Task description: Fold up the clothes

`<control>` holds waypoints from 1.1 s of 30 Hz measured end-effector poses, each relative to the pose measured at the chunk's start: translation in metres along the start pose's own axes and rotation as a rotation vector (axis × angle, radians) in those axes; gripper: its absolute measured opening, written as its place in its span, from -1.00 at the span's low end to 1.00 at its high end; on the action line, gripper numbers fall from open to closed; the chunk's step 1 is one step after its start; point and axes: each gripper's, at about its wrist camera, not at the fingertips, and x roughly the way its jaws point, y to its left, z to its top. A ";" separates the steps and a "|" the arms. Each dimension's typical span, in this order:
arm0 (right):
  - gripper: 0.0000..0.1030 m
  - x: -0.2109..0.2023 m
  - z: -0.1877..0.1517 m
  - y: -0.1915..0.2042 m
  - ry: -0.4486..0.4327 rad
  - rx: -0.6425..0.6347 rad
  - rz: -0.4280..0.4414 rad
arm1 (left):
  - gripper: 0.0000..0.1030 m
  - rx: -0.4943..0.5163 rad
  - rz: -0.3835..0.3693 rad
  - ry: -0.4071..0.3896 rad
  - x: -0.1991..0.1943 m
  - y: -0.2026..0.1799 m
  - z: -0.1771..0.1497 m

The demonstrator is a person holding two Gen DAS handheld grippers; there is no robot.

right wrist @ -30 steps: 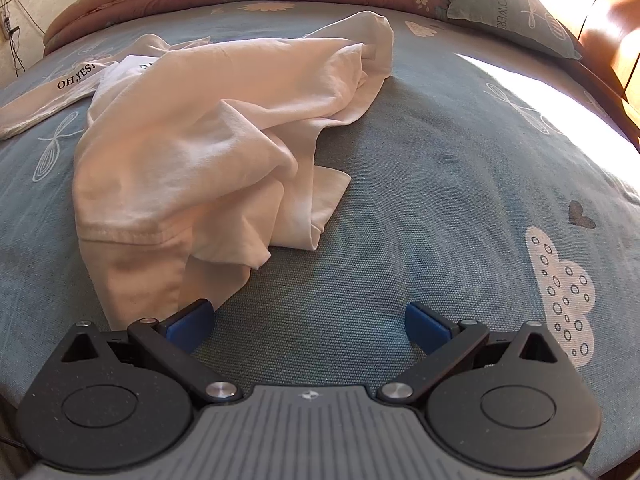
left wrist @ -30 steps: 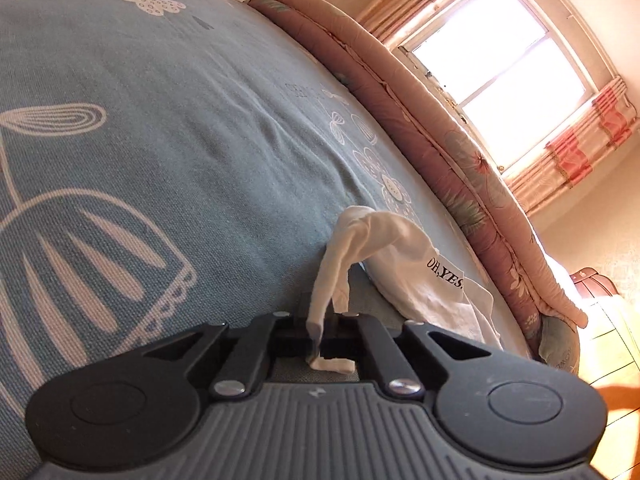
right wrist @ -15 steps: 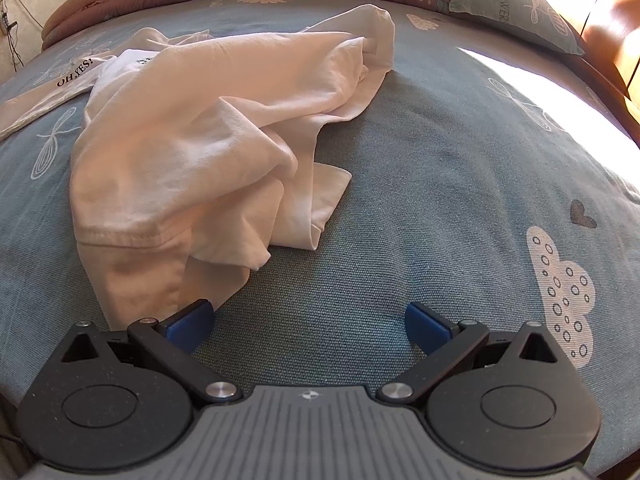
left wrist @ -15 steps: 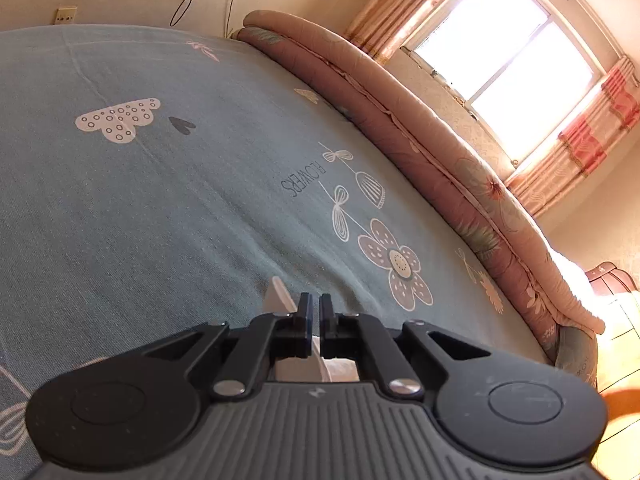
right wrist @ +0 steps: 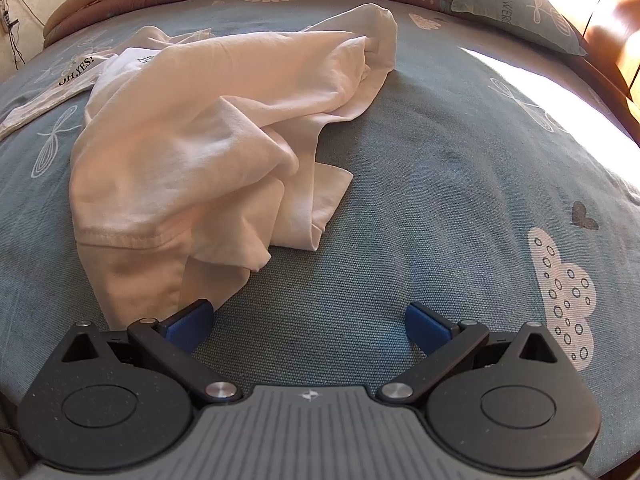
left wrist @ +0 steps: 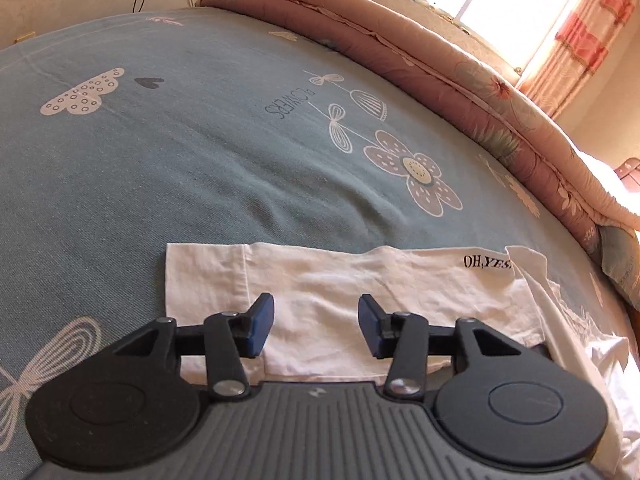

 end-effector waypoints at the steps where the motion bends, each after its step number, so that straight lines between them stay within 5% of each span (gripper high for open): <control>1: 1.00 0.000 0.000 0.000 -0.003 0.000 0.000 | -0.10 0.007 0.010 0.013 0.004 -0.003 -0.003; 7: 1.00 -0.001 -0.005 0.001 -0.026 0.003 -0.006 | -0.01 -0.010 0.058 0.053 0.006 -0.017 -0.011; 11: 1.00 -0.002 -0.008 0.001 -0.051 0.004 -0.007 | 0.05 0.151 0.054 0.071 -0.005 -0.058 -0.025; 22: 1.00 -0.006 -0.018 0.002 -0.087 -0.004 -0.012 | 0.22 0.567 -0.258 0.192 -0.026 -0.244 -0.124; 27: 1.00 -0.012 -0.025 0.000 -0.074 -0.030 0.006 | 0.28 0.743 -0.344 0.192 -0.047 -0.313 -0.174; 33: 1.00 -0.017 -0.038 -0.007 -0.095 -0.039 0.031 | 0.33 0.776 -0.505 0.135 -0.081 -0.376 -0.207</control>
